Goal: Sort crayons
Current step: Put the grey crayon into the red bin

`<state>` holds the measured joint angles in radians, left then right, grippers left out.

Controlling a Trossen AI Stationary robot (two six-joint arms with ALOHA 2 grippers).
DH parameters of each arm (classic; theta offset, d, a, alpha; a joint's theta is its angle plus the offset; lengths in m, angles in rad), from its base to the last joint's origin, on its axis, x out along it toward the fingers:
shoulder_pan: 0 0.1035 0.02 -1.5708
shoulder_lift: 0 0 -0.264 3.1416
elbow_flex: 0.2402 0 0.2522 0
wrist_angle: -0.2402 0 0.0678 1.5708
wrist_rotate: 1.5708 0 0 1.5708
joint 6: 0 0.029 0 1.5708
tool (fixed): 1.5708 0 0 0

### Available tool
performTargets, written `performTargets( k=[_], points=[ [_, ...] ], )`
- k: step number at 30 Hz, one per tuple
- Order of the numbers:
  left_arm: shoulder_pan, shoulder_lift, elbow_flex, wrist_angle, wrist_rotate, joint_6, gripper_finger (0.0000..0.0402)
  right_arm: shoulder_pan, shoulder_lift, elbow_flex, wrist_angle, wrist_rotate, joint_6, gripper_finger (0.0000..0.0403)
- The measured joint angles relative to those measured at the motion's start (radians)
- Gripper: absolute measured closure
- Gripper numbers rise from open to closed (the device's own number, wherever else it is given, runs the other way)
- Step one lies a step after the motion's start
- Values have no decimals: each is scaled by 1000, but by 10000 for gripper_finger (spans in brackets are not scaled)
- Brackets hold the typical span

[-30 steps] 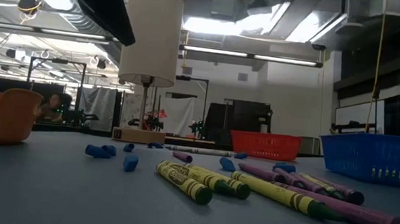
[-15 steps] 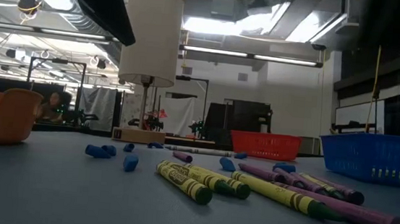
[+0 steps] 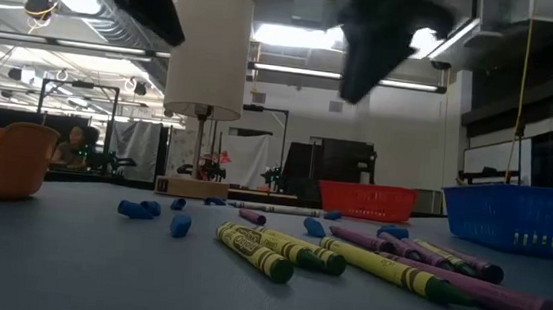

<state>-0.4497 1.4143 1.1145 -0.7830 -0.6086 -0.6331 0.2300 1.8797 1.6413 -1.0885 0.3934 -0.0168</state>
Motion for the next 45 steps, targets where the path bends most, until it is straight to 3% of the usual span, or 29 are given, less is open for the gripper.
performTargets(
  k=[10, 21, 32, 39, 45],
  points=[
    [-56, -152, -40, -41, -82, 15, 292, -275, 8, 0, 178, -286, -216, 271],
    [-57, -204, -375, 428, -77, 53, 292, -435, 60, 1, 196, -341, -252, 272],
    [106, -205, -578, 945, 158, 299, 292, -445, 189, 0, 230, -363, -269, 272],
    [207, -205, -597, 997, 272, 330, 292, -447, 262, 0, 224, -361, -270, 272],
    [256, -205, -597, 1003, 293, 332, 292, -447, 299, 0, 227, -361, -270, 272]
  ],
)
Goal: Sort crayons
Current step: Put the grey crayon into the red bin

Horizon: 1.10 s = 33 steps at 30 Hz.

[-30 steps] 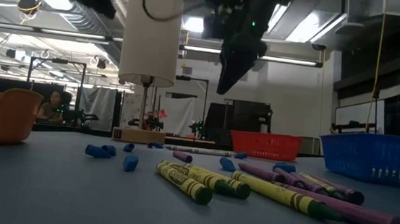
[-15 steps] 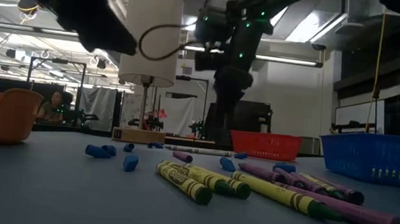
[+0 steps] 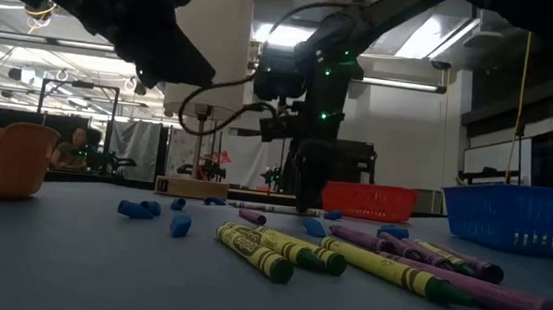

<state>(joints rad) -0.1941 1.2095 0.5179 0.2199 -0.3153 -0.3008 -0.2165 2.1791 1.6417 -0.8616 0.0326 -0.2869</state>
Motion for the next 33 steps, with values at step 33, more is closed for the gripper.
performTargets(
  k=[33],
  points=[
    [31, 0, 0, 17, 0, -4, 292, 1, 16, 5, -16, -2, -2, 383]
  ],
)
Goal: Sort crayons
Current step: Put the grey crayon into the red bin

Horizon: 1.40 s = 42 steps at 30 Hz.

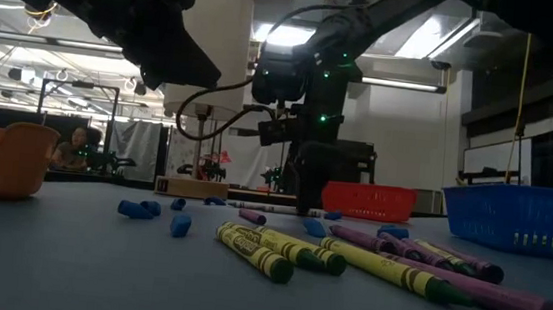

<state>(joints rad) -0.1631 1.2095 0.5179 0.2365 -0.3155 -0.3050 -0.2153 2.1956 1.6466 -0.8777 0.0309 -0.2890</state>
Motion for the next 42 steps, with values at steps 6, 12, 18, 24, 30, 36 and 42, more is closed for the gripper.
performTargets(
  k=[6, 12, 18, 24, 30, 36, 42],
  points=[
    [0, 0, 0, 1, 0, 0, 292, -2, 5, 53, -93, -13, 0, 394],
    [0, 0, 0, 2, 0, 0, 292, -2, 3, 149, -196, -42, -4, 391],
    [0, 0, 0, 4, 0, 0, 292, -2, 3, 265, -317, -44, -38, 391],
    [0, 0, 0, 4, 0, 0, 292, -2, 3, 363, -398, -47, -56, 392],
    [0, 0, 0, 4, 0, 0, 292, -2, 2, 417, -485, -48, -60, 390],
    [-1, 0, 0, 3, -1, 0, 292, -8, 1, 423, -616, -49, -64, 392],
    [-1, 0, 0, 3, 0, 0, 292, -37, -1, 423, -664, -42, -66, 390]
  ],
)
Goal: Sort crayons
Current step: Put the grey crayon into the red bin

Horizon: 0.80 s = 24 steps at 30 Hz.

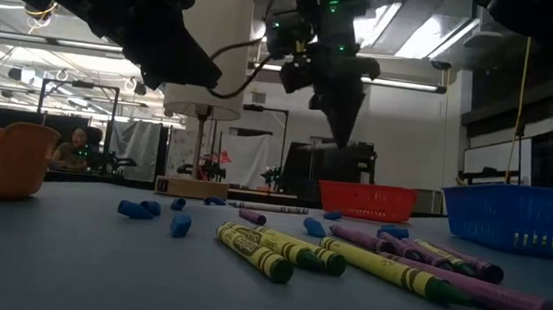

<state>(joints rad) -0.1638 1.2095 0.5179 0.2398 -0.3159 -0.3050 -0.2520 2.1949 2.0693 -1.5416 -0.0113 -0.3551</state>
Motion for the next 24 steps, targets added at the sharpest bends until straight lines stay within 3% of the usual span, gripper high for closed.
performTargets(
  k=[24],
  points=[
    [0, 0, 0, 0, 0, 1, 292, -313, -18, -3, -30, 0, 8, 388]
  ],
)
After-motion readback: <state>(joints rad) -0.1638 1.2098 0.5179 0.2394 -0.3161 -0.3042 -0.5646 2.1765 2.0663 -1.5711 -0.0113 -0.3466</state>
